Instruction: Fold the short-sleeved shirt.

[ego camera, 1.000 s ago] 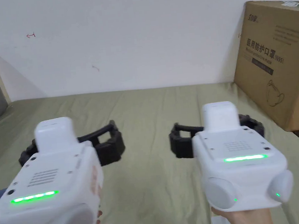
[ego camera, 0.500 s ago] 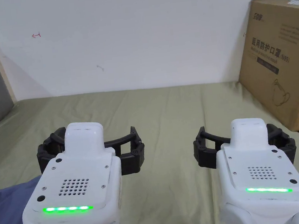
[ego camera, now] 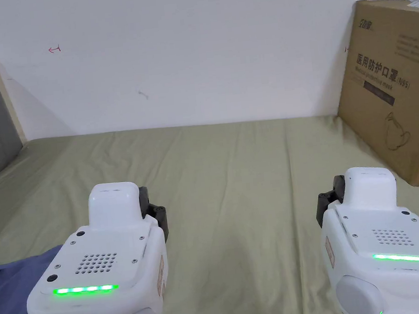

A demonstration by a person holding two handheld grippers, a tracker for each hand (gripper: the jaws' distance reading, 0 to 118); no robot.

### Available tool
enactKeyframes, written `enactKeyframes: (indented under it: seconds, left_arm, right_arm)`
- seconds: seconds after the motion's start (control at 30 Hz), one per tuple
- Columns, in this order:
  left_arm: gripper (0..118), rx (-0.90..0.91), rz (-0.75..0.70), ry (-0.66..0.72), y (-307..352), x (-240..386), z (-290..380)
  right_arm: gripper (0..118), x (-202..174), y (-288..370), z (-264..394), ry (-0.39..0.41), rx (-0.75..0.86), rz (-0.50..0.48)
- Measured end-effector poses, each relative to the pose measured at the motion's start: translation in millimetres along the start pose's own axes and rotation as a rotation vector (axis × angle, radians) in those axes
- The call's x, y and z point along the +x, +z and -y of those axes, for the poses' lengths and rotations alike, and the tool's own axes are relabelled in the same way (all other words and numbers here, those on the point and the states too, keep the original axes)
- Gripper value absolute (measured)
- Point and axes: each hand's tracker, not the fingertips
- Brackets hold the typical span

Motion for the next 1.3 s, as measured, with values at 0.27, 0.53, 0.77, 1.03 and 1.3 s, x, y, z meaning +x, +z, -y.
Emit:
enactKeyframes:
  seconds: [0.27,0.53,0.77,1.03,1.3]
  left_arm:
    - [0,-0.009,-0.007,0.019,-2,-13,-7]
    - [0,-0.006,-0.204,0.021,34,-77,-16]
    - [0,-0.033,-0.439,0.015,85,-141,-16]
    - [0,-0.095,-0.526,0.034,102,-173,-3]
    - [0,-0.405,-0.399,0.185,13,-226,56]
  right_arm:
    - [1,-15,0,-9,0.052,0.015,-0.036]
    - [1,-91,-8,-22,0.057,0.017,-0.291]
    - [1,-180,5,-19,0.076,-0.007,-0.560]
    - [1,-230,21,-8,0.129,-0.050,-0.686]
    - [1,-232,9,8,0.169,-0.113,-0.671]
